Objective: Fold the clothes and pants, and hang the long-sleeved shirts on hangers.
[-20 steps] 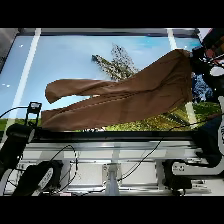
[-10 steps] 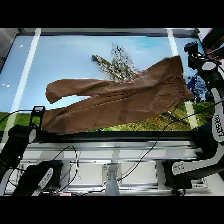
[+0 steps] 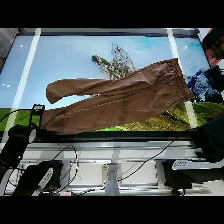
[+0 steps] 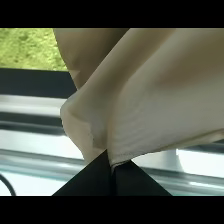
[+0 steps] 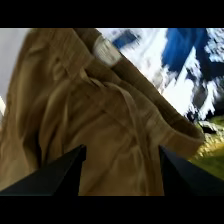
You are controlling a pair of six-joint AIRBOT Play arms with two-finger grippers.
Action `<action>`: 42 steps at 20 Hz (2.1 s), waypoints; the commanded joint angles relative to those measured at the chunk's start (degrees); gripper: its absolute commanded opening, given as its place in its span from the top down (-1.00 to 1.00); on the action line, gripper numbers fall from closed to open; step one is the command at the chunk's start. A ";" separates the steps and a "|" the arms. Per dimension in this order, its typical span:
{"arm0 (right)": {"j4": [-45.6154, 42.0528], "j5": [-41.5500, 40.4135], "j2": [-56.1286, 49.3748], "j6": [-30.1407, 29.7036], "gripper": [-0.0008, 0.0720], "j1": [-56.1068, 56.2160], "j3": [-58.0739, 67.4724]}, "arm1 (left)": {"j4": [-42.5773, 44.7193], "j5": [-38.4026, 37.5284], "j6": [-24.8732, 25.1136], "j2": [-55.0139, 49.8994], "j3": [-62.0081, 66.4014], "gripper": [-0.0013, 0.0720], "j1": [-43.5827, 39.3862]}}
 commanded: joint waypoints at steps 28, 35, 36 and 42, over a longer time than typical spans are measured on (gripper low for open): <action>7.67 -26.58 -3.74 1.64 0.89 4.35 -18.62 | 5.22 7.85 -3.45 0.02 0.00 0.92 0.04; 6.36 -19.87 0.04 1.70 0.89 4.35 -14.51 | 29.31 24.33 -9.03 -0.37 0.00 0.92 0.26; 4.07 -18.95 1.73 1.92 0.89 4.35 -14.95 | 31.52 26.88 -10.78 -1.11 0.00 0.93 1.09; -8.28 -19.89 19.26 8.90 0.89 4.07 -28.00 | 32.17 32.41 -12.41 -10.29 5.40 0.93 9.53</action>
